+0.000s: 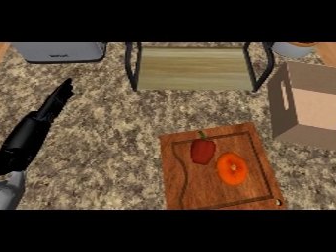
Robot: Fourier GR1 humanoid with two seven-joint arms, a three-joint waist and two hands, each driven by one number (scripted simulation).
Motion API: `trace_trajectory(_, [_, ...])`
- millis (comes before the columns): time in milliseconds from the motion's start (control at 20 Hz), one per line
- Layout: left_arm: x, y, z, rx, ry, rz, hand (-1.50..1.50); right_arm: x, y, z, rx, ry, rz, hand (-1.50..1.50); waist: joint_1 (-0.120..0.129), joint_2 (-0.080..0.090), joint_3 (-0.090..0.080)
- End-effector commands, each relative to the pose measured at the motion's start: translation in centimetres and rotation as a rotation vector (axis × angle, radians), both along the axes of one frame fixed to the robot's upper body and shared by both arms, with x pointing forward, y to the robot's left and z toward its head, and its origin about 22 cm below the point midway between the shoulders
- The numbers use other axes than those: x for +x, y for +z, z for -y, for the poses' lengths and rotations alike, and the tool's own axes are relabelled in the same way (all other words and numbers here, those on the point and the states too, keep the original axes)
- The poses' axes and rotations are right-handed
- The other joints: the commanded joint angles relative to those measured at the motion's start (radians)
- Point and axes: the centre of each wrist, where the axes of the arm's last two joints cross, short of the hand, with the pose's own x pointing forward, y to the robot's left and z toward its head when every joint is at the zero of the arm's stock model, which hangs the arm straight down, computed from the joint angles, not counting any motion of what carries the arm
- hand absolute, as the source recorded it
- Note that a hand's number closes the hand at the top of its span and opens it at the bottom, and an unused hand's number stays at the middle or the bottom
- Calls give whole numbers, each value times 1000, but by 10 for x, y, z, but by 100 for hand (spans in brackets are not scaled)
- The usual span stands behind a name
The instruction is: Pick the squash from the cutting board and place it in the cardboard box
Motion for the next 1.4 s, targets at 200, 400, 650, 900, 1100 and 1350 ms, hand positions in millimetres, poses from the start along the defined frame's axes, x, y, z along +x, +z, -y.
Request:
trace_trajectory(200, [10, 6, 16, -12, -64, 10, 0, -27, 31, -47, -197, -30, -278, -150, 65, 9, 0])
trace_trajectory(400, [16, 0, 22, 10, -75, 9, 0, -11, 26, -62, -291, -91, -363, -150, 83, 14, 0])
trace_trajectory(650, [31, 3, 31, 0, -61, 22, 0, 0, 19, -87, -292, -109, -449, -150, 66, 13, 1])
trace_trajectory(900, [26, 4, 21, -6, -79, 17, 0, 17, 7, -110, -263, -126, -499, -150, 72, 9, 1])
trace_trajectory(1100, [25, 1, 32, -4, -70, -2, 0, 28, -12, -125, -275, -150, -534, -150, 60, 6, 2])
trace_trajectory(1350, [26, 0, 16, -2, -56, 21, 0, 39, -28, -141, -328, -183, -515, -150, 50, 4, 3])
